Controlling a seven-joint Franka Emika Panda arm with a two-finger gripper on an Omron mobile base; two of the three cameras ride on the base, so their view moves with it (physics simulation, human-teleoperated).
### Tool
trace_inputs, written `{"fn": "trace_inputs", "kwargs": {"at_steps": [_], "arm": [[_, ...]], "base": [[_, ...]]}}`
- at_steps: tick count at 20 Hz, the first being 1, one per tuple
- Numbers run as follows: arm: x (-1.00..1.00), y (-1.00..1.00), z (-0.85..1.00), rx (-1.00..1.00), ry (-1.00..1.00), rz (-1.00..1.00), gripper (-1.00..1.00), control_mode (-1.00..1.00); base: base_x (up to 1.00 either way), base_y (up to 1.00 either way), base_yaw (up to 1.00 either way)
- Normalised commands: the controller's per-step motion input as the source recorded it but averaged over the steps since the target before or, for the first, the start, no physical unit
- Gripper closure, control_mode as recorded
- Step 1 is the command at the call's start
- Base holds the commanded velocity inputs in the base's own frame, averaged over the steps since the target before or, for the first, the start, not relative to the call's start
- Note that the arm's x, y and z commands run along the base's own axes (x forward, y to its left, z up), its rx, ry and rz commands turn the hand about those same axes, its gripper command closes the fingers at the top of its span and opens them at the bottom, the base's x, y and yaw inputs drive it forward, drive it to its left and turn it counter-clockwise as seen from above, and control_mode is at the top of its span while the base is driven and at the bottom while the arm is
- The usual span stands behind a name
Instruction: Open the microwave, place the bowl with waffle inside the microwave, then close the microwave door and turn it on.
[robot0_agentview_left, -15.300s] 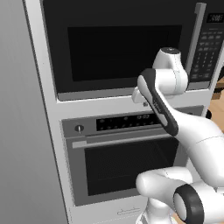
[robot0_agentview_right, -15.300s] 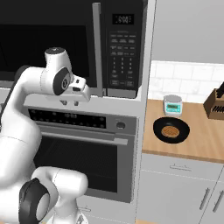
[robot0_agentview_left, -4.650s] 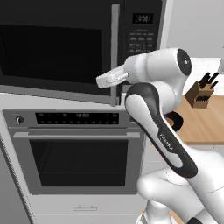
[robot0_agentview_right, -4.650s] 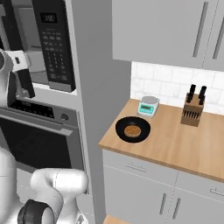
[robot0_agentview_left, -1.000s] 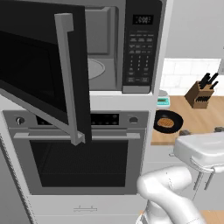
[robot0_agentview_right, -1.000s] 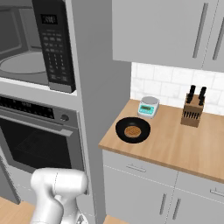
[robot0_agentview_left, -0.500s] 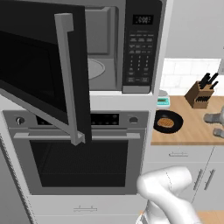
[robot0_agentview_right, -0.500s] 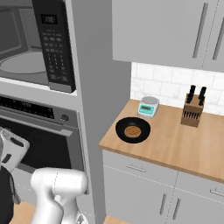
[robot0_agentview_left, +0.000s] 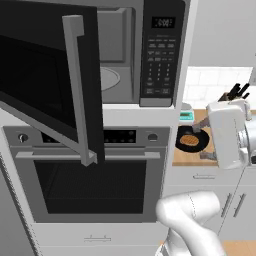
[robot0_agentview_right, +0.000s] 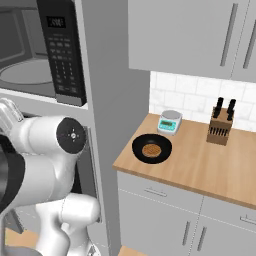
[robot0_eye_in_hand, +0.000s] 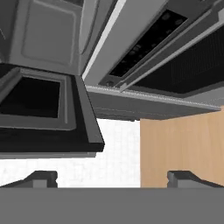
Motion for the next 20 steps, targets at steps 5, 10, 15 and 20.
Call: {"fn": "trace_inputs", "kwargs": {"at_steps": [5, 10, 15, 20], "arm": [[0.13, 0.76, -0.33, 0.00, 0.15, 0.07, -1.00, -1.00], [0.00, 0.51, 0.08, 0.00, -0.06, 0.00, -1.00, -1.00], [0.01, 0.59, 0.17, 0.00, -0.02, 0.00, -1.00, -1.00], [0.19, 0.62, 0.28, 0.02, 0.00, 0.00, -1.00, -1.00]], "base": [[0.00, 0.00, 0.00], [0.00, 0.00, 0.00], [0.00, 0.00, 0.00], [0.00, 0.00, 0.00]]}}
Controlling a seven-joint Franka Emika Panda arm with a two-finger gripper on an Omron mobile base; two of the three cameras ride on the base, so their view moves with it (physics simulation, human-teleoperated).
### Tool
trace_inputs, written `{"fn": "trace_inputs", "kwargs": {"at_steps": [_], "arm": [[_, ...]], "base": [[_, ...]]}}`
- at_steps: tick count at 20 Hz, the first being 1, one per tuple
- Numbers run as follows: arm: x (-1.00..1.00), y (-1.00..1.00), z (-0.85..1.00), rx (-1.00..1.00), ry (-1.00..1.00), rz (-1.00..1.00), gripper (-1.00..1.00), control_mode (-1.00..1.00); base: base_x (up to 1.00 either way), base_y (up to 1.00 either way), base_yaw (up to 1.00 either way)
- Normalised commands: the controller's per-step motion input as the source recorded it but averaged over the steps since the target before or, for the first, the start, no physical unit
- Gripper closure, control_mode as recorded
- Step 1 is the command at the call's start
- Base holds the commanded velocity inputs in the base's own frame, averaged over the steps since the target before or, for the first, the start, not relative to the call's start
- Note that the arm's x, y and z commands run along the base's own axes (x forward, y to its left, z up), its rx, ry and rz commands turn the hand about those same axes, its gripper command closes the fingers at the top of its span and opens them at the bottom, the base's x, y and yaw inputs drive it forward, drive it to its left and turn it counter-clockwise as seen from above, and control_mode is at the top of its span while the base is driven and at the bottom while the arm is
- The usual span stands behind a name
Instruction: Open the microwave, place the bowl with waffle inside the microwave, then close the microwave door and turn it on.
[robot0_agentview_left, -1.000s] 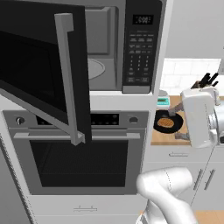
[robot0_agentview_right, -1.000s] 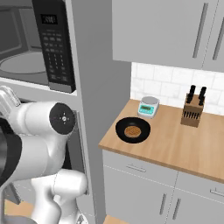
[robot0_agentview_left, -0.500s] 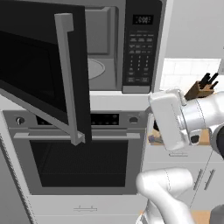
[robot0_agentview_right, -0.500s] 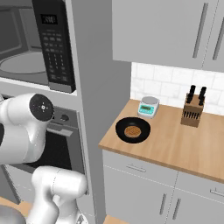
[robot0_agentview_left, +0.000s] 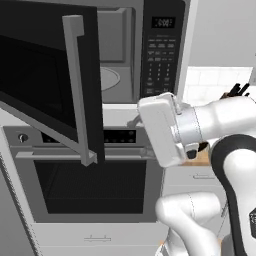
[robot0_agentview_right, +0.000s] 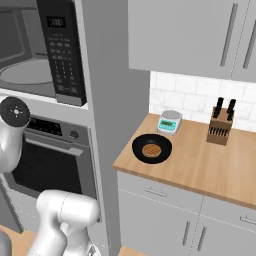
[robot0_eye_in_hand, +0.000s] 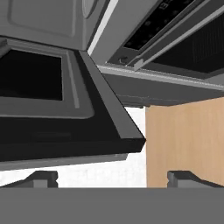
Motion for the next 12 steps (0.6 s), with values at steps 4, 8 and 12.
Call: {"fn": "trace_inputs", "kwargs": {"at_steps": [4, 8, 12], "arm": [[0.50, 0.27, 0.24, 0.08, 0.00, 0.00, -1.00, -1.00], [0.60, -0.08, 0.07, 0.16, 0.00, 0.07, -1.00, -1.00], [0.56, 0.14, -0.01, 0.05, 0.00, 0.13, -1.00, -1.00]], "base": [[0.00, 0.00, 0.00], [0.00, 0.00, 0.00], [0.00, 0.00, 0.00]]}}
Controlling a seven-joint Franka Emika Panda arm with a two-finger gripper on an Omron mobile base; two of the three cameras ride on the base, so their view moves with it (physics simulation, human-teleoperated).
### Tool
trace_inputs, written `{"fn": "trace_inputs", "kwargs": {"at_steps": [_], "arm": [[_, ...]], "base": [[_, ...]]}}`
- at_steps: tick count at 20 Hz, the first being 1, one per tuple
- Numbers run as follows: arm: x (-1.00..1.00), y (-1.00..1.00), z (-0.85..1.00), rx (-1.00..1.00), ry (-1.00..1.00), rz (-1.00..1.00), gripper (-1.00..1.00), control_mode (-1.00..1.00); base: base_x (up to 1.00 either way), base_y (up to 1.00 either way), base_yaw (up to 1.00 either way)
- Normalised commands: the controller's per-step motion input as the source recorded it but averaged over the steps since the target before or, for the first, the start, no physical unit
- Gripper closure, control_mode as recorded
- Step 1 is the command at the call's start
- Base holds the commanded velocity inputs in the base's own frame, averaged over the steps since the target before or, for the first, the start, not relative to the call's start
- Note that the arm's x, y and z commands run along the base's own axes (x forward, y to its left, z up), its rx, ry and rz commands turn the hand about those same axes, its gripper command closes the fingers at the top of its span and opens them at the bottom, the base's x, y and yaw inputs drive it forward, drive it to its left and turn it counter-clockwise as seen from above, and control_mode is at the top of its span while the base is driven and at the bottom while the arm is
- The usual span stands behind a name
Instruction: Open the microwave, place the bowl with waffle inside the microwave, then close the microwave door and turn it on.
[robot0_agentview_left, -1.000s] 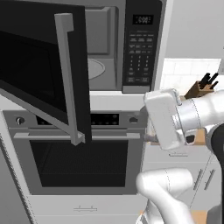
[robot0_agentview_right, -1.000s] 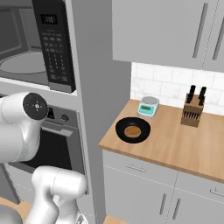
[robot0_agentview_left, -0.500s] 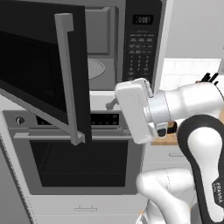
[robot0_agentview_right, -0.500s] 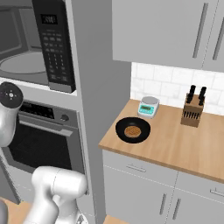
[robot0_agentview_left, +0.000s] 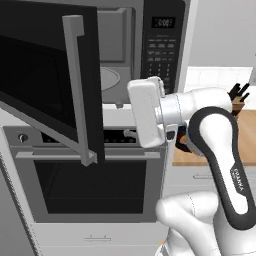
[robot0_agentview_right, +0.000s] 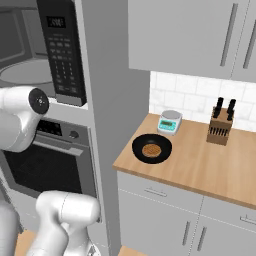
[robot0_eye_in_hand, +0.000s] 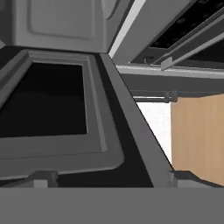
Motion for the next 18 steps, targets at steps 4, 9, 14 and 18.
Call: {"fn": "trace_inputs", "kwargs": {"at_steps": [4, 9, 14, 18], "arm": [[0.33, 0.50, -0.02, 0.00, 0.00, 0.22, -1.00, -1.00], [0.15, 0.60, 0.00, -0.01, 0.00, 0.21, -1.00, -1.00], [-0.25, 0.79, 0.00, -0.04, -0.03, 0.19, -1.00, -1.00], [-0.54, 0.85, 0.00, -0.06, -0.12, 0.13, -1.00, -1.00]], "base": [[0.00, 0.00, 0.00], [0.00, 0.00, 0.00], [0.00, 0.00, 0.00], [0.00, 0.00, 0.00]]}}
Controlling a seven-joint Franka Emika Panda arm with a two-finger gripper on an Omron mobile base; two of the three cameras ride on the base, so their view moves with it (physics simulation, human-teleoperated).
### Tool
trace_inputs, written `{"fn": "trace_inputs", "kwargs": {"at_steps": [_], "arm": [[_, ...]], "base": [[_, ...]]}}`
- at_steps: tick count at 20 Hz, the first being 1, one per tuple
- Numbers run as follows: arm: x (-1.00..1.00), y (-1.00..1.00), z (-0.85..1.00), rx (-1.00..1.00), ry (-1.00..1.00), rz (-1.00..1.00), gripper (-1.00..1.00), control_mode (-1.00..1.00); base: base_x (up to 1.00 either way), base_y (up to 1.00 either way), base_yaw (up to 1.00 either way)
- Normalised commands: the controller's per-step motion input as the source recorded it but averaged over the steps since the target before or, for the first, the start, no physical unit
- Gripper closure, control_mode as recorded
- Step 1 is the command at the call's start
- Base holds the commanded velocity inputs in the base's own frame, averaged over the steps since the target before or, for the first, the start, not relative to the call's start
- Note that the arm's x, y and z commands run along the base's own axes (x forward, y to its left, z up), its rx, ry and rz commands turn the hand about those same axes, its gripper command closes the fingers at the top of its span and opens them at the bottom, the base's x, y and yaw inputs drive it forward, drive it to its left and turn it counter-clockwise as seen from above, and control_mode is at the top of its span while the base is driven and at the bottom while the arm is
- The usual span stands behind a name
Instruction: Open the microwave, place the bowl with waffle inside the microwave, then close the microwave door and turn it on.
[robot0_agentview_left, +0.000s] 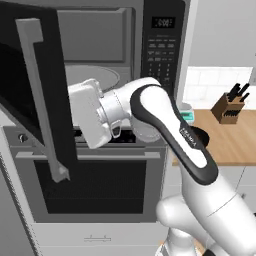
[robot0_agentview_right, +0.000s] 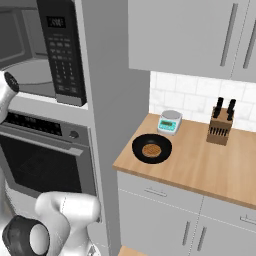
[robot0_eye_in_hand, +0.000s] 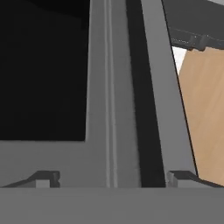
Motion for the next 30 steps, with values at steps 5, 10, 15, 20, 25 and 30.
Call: {"fn": "trace_inputs", "kwargs": {"at_steps": [5, 10, 15, 20, 25, 30], "arm": [[-0.68, 0.98, 0.00, -0.14, -0.17, 0.06, -1.00, -1.00], [-0.32, 0.88, 0.00, -0.17, -0.12, 0.00, -1.00, -1.00], [-0.20, -0.50, 0.15, 0.00, -0.18, -0.26, -1.00, -1.00], [0.06, -1.00, 0.03, 0.00, 0.00, -0.46, -1.00, -1.00], [0.07, -1.00, -0.06, 0.00, 0.06, -0.57, -1.00, -1.00], [0.15, -1.00, -0.07, 0.00, 0.17, -0.56, -1.00, -1.00]], "base": [[0.00, 0.00, 0.00], [0.00, 0.00, 0.00], [0.00, 0.00, 0.00], [0.00, 0.00, 0.00], [0.00, 0.00, 0.00], [0.00, 0.00, 0.00]]}}
